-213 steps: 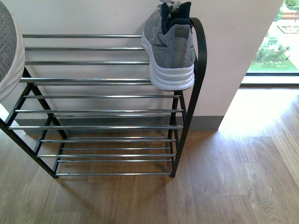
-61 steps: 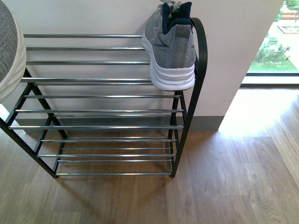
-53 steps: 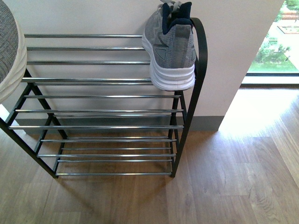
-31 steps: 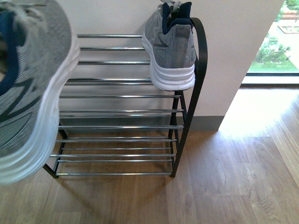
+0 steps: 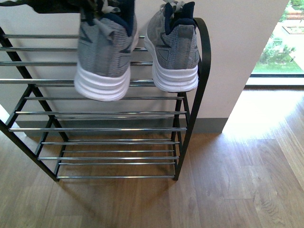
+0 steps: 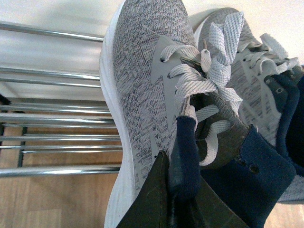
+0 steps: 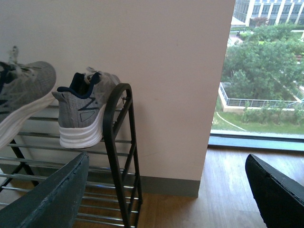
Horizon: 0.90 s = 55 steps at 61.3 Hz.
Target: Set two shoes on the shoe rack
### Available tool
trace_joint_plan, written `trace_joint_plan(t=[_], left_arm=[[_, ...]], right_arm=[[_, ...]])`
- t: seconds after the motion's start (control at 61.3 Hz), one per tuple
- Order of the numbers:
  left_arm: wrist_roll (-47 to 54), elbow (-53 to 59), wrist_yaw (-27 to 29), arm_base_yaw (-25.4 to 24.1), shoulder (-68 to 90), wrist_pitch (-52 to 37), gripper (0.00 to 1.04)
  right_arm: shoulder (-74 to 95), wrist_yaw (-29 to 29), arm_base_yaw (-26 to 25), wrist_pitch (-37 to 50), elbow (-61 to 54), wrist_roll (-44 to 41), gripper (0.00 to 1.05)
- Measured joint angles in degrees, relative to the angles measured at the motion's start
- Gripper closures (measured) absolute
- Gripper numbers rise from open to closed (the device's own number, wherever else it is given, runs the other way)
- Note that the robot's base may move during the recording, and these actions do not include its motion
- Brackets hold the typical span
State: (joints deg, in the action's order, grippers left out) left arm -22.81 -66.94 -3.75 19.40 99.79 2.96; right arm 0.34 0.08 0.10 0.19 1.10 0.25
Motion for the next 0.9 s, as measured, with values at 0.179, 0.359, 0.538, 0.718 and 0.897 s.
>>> trace_joint_plan(t=[0.179, 0.359, 0.538, 0.718, 0.897], left_arm=[[-0.42, -5.64, -0.70, 0.24, 6.62, 1.38, 1.03], [-0.17, -8.76, 0.35, -0.90, 10.05, 2.73, 1.03], [0.79, -10.60, 0.76, -1.31, 12.44, 3.56, 1.03], [1.66, -11.87, 1.25, -1.40, 13.64, 4.48, 1.03], [0.33, -12.26, 3.58, -1.40, 13.44, 4.66, 1.03]], right_arm=[[0.00, 0.00, 0.00, 0.00, 0.00, 0.00, 0.09], [-0.02, 0.00, 0.00, 0.00, 0.00, 0.00, 0.09], [0.00, 0.00, 0.00, 0.00, 0.00, 0.00, 0.09], [-0.02, 0.00, 0.00, 0.00, 0.00, 0.00, 0.09], [-0.02, 0.00, 0.00, 0.00, -0.02, 0.00, 0.09]])
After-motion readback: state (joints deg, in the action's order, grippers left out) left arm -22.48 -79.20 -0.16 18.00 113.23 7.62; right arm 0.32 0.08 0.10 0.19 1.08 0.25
